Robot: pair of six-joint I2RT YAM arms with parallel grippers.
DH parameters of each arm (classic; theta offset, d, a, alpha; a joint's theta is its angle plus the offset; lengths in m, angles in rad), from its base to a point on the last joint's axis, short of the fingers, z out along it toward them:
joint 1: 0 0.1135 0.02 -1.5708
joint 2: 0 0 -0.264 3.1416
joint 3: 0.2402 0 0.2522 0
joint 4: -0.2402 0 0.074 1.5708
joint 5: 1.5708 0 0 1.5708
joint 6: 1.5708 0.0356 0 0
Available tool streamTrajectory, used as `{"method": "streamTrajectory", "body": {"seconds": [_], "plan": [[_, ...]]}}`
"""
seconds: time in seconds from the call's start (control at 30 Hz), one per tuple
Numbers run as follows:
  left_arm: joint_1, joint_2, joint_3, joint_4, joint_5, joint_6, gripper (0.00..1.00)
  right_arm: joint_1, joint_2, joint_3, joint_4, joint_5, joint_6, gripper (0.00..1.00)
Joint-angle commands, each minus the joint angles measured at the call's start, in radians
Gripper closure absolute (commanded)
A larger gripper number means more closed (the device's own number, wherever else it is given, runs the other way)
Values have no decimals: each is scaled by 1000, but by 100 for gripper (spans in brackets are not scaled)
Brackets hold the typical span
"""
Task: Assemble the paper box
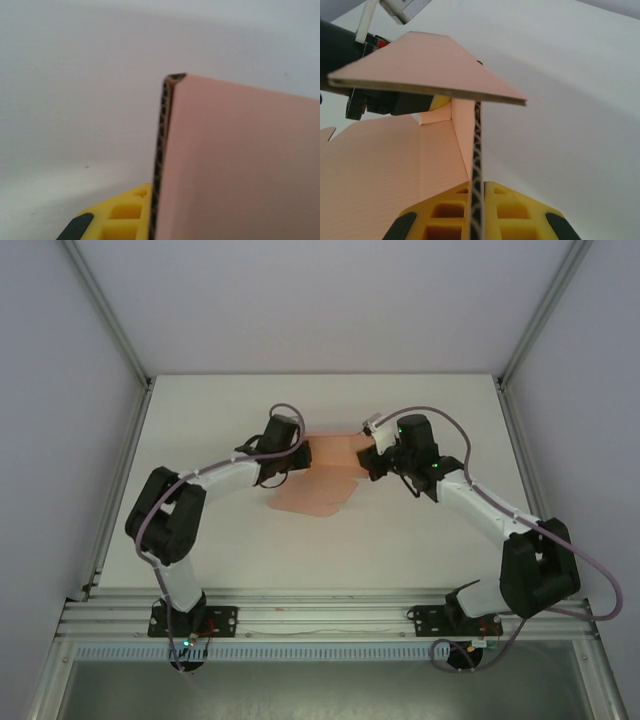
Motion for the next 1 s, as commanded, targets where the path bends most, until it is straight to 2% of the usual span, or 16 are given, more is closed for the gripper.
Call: {"method": "streamTrajectory", "body": {"seconds": [0.0, 0.17, 0.3, 0.43, 0.57, 0.7, 0.87, 0.97], "plan": [[34, -60, -119, 206, 11, 123, 97, 7, -53, -37, -29, -82, -149, 100], [34, -49, -239, 285, -8, 139, 94, 8, -29, -126, 23, -147, -126, 100], [31, 15, -220, 272, -20, 137, 91, 8, -19, -176, 52, -215, -169, 100], [31, 55, -225, 295, -20, 113, 88, 10, -15, -187, 17, -211, -203, 100], [31, 44, -258, 346, -7, 114, 80, 8, -17, -167, -69, -193, -257, 100], [32, 28, -280, 382, 19, 144, 65, 9, -3, -147, -120, -164, -288, 100], [52, 8, -322, 475, 51, 158, 56, 8, 17, -119, -182, -152, -322, 100], [69, 5, -339, 537, 109, 157, 53, 5, 35, -95, -212, -142, -328, 100]]}}
